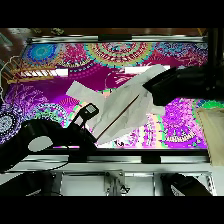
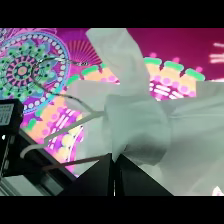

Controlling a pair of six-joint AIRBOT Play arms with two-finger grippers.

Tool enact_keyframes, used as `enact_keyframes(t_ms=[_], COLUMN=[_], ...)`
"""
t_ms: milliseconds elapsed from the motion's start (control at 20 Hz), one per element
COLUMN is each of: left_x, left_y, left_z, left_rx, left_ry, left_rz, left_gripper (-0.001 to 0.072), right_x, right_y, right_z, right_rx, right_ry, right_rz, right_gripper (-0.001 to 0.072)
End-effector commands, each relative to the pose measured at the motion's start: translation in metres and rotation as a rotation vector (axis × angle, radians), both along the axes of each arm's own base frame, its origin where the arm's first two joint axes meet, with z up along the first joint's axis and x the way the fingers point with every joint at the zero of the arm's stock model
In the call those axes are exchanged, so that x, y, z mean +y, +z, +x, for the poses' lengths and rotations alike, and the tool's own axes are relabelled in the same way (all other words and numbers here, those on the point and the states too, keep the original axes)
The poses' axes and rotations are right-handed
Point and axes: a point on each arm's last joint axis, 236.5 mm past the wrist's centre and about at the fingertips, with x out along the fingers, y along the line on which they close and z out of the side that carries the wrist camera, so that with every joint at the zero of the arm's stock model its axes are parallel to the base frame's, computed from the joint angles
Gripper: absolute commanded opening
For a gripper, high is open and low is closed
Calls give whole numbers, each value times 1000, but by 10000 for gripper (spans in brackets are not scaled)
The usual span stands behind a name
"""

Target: Fold the shirts.

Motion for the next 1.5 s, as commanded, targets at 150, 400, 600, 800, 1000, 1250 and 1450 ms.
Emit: enact_keyframes(t_ms=[150,400,600,800,1000,1250,1450], left_x=[-16,-22,-24,-23,-17,-12,-10], left_y=[18,21,24,24,20,17,14], left_z=[15,11,16,16,21,26,21], left_rx=[21,36,11,4,-27,-55,-64], left_ry=[46,32,35,27,23,19,-28], left_rz=[-149,-175,-189,-184,-151,-122,-97], left_gripper=[56,56,56,56,56,56,56], right_x=[-7,30,31,23,7,-73,-171], right_y=[-29,-42,-69,-84,-74,-43,-35], right_z=[-27,-28,-14,6,11,26,64], right_rx=[184,321,395,366,257,95,57], right_ry=[13,116,105,73,62,-187,-465], right_rz=[-61,24,-21,-83,-137,-223,-214], right_gripper=[78,78,78,488,509,581,581])
